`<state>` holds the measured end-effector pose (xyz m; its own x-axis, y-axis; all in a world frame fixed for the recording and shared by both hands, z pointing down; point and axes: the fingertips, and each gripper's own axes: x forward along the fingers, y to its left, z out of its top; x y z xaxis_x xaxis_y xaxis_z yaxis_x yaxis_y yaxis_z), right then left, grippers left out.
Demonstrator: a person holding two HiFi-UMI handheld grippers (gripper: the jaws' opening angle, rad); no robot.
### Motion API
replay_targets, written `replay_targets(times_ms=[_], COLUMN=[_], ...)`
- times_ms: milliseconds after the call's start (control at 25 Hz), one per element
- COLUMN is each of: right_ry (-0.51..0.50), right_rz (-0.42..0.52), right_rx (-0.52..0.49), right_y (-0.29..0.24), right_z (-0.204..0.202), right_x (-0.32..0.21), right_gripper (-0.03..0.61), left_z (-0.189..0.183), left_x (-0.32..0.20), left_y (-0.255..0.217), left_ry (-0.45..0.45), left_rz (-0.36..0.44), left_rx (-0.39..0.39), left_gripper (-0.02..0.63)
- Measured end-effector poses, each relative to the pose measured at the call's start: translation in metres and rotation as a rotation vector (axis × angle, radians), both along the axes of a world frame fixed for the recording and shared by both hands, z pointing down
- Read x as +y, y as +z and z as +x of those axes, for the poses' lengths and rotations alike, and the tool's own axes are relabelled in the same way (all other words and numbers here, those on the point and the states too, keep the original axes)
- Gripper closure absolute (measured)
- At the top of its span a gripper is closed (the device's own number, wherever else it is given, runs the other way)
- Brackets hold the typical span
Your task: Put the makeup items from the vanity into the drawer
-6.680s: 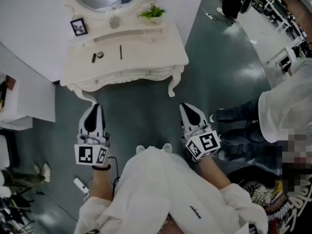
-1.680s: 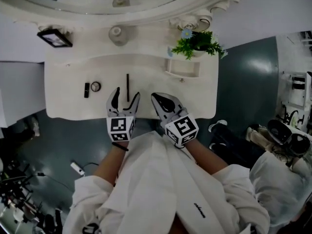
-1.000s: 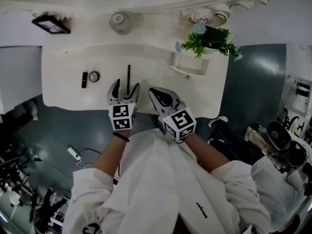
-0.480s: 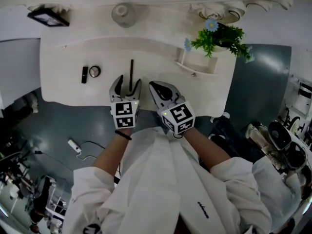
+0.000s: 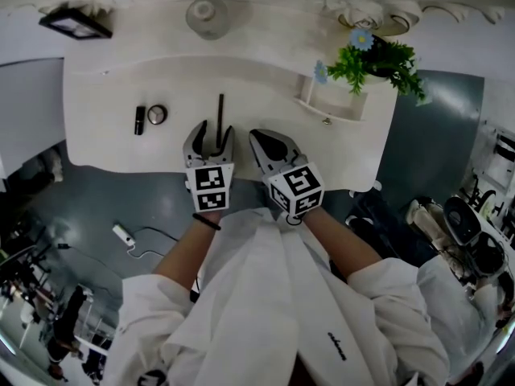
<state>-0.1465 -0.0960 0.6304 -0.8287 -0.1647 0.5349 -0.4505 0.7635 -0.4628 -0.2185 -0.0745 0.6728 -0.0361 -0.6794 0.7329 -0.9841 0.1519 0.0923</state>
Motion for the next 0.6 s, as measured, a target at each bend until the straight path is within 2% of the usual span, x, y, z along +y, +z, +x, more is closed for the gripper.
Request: replay_targets(times_ms=[80,280,600], right_ry=[0.003,0.000,0.005], right_rz=[-0.005,-0.008,0.003], right_rx=[0.000,-0.004,-0.007], right_y=[0.0008,-0.0015,-0.0089], right_z=[-0.0013,-0.0043,-0.0014], right_x=[0.0002,0.0036,0.0030], right_gripper=[0.561,0.561,0.561], left_z=[-0.0023,-0.0015,0.0048], left_x=[0.0002,0.0000,-0.0014], left_y=[0.0008,0.0005,0.0002], left_ry=[-0.005,0.027,0.051], left_rz=[-0.008,-0.020,-0.030], left_rx=[-0.017,-0.035,-0.030], left_gripper=[0.385,0.398,0.533])
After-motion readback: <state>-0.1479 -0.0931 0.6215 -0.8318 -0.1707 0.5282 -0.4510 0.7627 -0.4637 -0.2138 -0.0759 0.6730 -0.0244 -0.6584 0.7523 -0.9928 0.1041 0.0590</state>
